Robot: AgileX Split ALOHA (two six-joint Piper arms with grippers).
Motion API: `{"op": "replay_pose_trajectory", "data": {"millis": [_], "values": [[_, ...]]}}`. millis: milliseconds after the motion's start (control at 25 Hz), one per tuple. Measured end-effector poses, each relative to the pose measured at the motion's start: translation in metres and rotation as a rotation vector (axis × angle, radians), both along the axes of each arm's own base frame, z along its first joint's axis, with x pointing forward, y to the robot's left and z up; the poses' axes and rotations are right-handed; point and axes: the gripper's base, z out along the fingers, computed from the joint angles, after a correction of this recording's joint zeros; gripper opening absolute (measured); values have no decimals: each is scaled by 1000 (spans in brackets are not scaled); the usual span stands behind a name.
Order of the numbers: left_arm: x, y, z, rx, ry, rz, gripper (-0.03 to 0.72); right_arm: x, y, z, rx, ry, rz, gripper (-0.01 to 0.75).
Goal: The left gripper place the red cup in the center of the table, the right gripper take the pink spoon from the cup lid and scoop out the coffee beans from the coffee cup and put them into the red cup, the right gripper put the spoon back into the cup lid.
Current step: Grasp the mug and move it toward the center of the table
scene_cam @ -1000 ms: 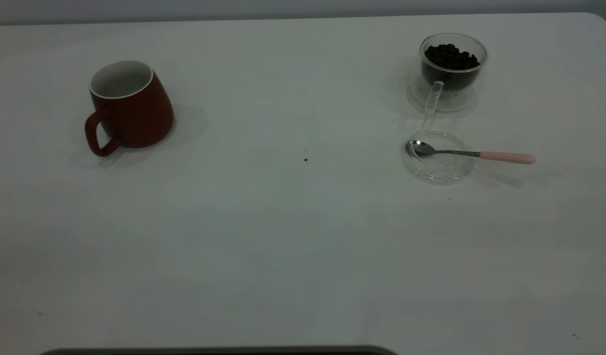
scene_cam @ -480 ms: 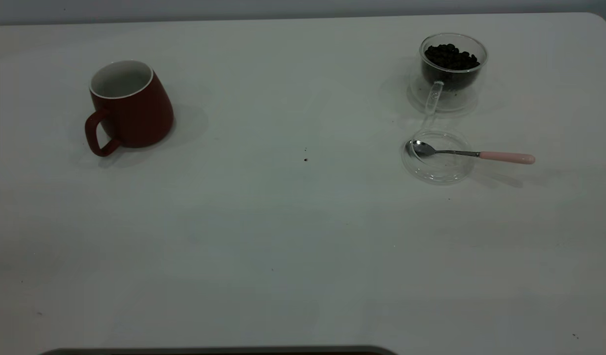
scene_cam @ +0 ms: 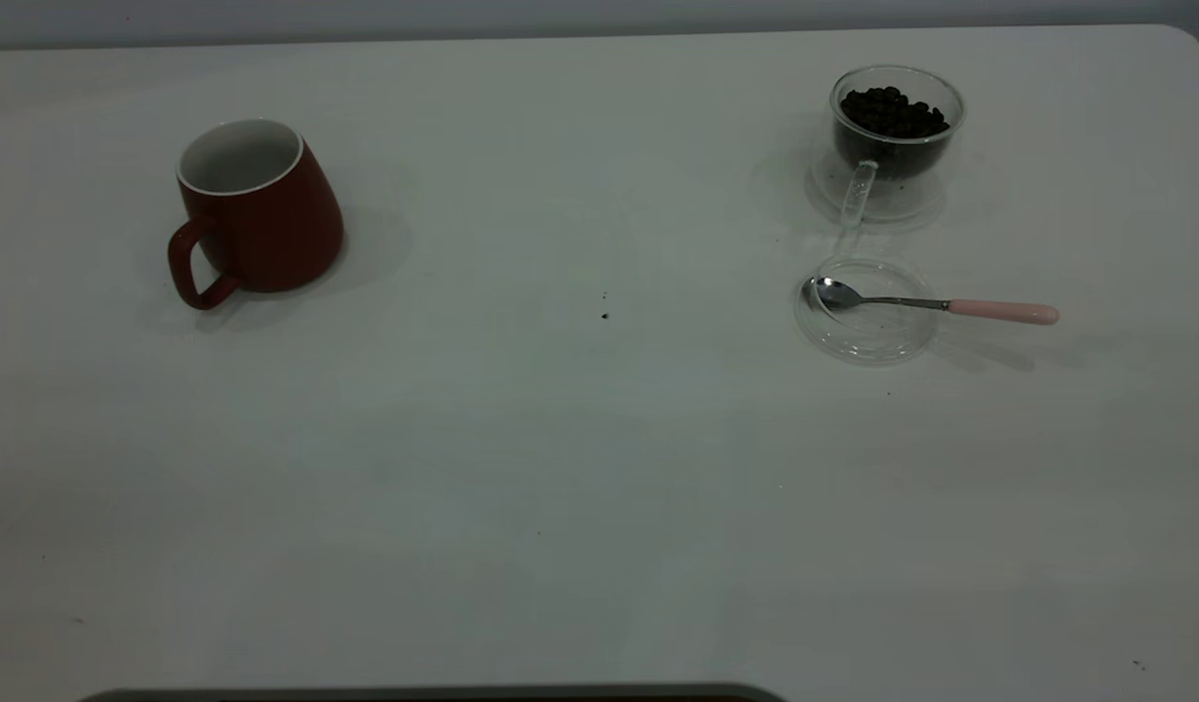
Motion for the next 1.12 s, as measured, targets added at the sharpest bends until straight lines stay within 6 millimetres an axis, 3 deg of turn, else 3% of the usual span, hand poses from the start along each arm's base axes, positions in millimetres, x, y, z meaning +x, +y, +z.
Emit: {"op": "replay_pose_trajectory", "data": {"millis": [360,520,640,760,960,1120], "values": [[1,-3,2,-30,7,-21,569,0,0,0,0,0,0,560],[15,-5,33,-36,31,-25,569,0,0,0,0,0,0,560],[42,-6,58,-34,88,-23,569,0,0,0,0,0,0,560],[75,-7,70,-18,158,-34,569,0,0,0,0,0,0,560],[139,-10,72,10,245,-55,569,0,0,0,0,0,0,560],[196,-12,62,49,243,-87,569,0,0,0,0,0,0,560]]}}
